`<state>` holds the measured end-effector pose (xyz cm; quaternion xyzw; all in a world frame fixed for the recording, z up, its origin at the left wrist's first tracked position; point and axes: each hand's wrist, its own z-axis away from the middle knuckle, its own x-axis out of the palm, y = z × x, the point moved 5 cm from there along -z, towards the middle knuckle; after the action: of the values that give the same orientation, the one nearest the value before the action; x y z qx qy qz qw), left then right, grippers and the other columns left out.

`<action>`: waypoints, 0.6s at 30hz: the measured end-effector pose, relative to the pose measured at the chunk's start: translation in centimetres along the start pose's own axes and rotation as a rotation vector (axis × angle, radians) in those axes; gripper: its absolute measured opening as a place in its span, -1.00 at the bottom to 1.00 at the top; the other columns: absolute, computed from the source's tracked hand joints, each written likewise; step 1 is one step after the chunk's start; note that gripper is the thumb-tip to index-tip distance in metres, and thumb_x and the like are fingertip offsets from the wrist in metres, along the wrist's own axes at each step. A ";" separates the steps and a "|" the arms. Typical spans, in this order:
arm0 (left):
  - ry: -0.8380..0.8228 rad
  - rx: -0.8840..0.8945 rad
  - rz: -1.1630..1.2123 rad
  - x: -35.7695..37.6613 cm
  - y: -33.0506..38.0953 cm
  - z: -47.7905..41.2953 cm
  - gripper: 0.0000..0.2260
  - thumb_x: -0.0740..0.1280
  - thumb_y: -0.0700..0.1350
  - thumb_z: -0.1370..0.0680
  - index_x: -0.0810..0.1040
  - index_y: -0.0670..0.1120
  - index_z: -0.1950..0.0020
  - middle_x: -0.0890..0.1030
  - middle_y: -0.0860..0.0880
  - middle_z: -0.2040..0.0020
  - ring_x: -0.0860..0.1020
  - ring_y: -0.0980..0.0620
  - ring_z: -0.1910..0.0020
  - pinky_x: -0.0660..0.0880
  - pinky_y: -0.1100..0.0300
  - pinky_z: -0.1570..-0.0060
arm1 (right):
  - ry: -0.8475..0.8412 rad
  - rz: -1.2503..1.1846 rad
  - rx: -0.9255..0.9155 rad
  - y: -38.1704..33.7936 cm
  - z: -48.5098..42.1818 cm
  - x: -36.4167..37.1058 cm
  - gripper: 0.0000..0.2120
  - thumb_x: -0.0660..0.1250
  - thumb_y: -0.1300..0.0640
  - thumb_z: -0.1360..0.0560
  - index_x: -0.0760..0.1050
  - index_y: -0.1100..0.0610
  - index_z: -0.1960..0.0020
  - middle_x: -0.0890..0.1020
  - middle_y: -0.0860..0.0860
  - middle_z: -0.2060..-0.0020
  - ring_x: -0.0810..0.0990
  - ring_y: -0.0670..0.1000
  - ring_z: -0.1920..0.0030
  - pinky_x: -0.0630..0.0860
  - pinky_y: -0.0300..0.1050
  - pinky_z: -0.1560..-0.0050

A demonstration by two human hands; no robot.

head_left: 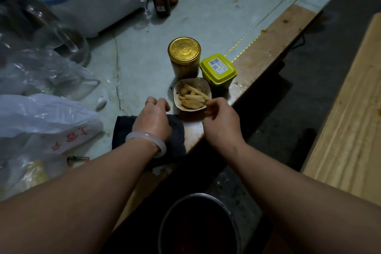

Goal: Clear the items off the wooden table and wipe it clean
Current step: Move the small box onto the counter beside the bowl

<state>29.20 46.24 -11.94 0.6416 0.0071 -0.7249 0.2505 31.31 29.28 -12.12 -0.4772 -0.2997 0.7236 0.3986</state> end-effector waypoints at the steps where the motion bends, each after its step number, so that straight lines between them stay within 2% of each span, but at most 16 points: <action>1: -0.001 -0.011 -0.022 0.0 -0.8 0.3 -0.72 0.29 -0.29 -0.47 0.45 -0.07 -0.14 0.37 -0.10 -0.17 0.50 -0.13 0.00 0.48 0.03 0.03 | -0.015 -0.003 0.012 0.2 0.6 0.5 -0.68 0.26 0.35 -0.45 0.47 0.00 -0.09 0.58 -0.04 0.02 0.55 -0.06 0.00 0.42 -0.30 0.10; 3: -0.050 -0.038 -0.059 0.4 -2.3 0.8 -0.69 0.34 -0.24 -0.46 0.44 -0.07 -0.18 0.36 -0.11 -0.19 0.46 -0.14 -0.09 0.47 0.02 -0.04 | -0.089 0.005 0.052 0.7 1.9 1.9 -0.73 0.28 0.30 -0.49 0.48 0.03 -0.12 0.57 -0.02 0.02 0.55 -0.06 0.05 0.40 -0.34 0.21; 7: -0.224 -0.084 -0.065 2.2 -4.3 2.3 -0.42 0.48 -0.09 -0.40 0.34 -0.03 -0.37 0.28 -0.08 -0.34 0.36 -0.11 -0.31 0.36 0.04 -0.29 | -0.215 0.022 0.203 1.9 3.4 5.1 -0.68 0.37 0.19 -0.48 0.45 0.11 -0.22 0.58 0.05 -0.02 0.57 0.05 0.02 0.48 -0.16 0.12; 9: -0.266 -0.064 -0.059 2.9 -4.4 2.9 -0.34 0.49 -0.06 -0.40 0.28 -0.01 -0.43 0.23 -0.06 -0.40 0.31 -0.08 -0.36 0.31 0.07 -0.33 | -0.238 0.031 0.261 2.2 3.7 6.1 -0.65 0.39 0.12 -0.49 0.44 0.14 -0.24 0.55 0.01 -0.01 0.56 0.07 -0.04 0.41 -0.20 0.11; 11: -0.279 -0.053 -0.040 3.2 -4.6 3.4 -0.31 0.48 -0.06 -0.41 0.23 0.01 -0.46 0.19 -0.04 -0.43 0.29 -0.07 -0.38 0.29 0.08 -0.34 | -0.233 0.005 0.321 2.5 3.9 7.0 -0.66 0.41 0.08 -0.48 0.47 0.17 -0.21 0.54 0.00 -0.02 0.57 0.08 -0.07 0.43 -0.22 0.15; 13: -0.286 -0.046 -0.013 3.4 -4.7 3.8 -0.30 0.46 -0.10 -0.42 0.21 0.05 -0.48 0.16 -0.02 -0.44 0.29 -0.05 -0.38 0.31 0.08 -0.33 | -0.222 -0.085 0.393 2.8 4.2 8.0 -0.67 0.46 0.07 -0.44 0.55 0.20 -0.14 0.63 0.08 -0.02 0.62 0.10 -0.01 0.58 -0.11 0.12; 15: -0.329 -0.032 0.031 3.3 -4.7 4.2 -0.30 0.41 -0.19 -0.43 0.19 0.10 -0.48 0.11 0.00 -0.47 0.28 -0.06 -0.39 0.35 0.06 -0.32 | -0.226 -0.229 0.489 3.0 4.8 8.7 -0.68 0.50 0.10 -0.40 0.58 0.23 -0.08 0.67 0.18 0.03 0.66 0.16 0.05 0.63 0.06 0.00; 16: -0.363 -0.024 0.049 3.3 -4.7 4.4 -0.28 0.39 -0.23 -0.42 0.17 0.12 -0.49 0.08 0.00 -0.48 0.27 -0.07 -0.40 0.37 0.05 -0.31 | -0.233 -0.312 0.540 3.0 5.0 8.8 -0.68 0.50 0.14 -0.40 0.57 0.26 -0.08 0.67 0.20 0.05 0.66 0.17 0.07 0.63 0.08 -0.02; 18: -0.439 0.008 0.037 3.3 -4.6 5.0 -0.21 0.39 -0.22 -0.41 0.08 0.17 -0.50 0.01 0.00 -0.51 0.22 -0.08 -0.43 0.36 0.04 -0.32 | -0.279 -0.483 0.628 2.6 5.5 8.8 -0.76 0.43 0.25 -0.44 0.54 0.29 -0.08 0.65 0.20 0.13 0.64 0.15 0.15 0.64 0.01 0.05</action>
<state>22.65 47.47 -15.58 0.4696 -0.0622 -0.8424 0.2569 23.47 35.28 -16.23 -0.1461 -0.2190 0.7234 0.6383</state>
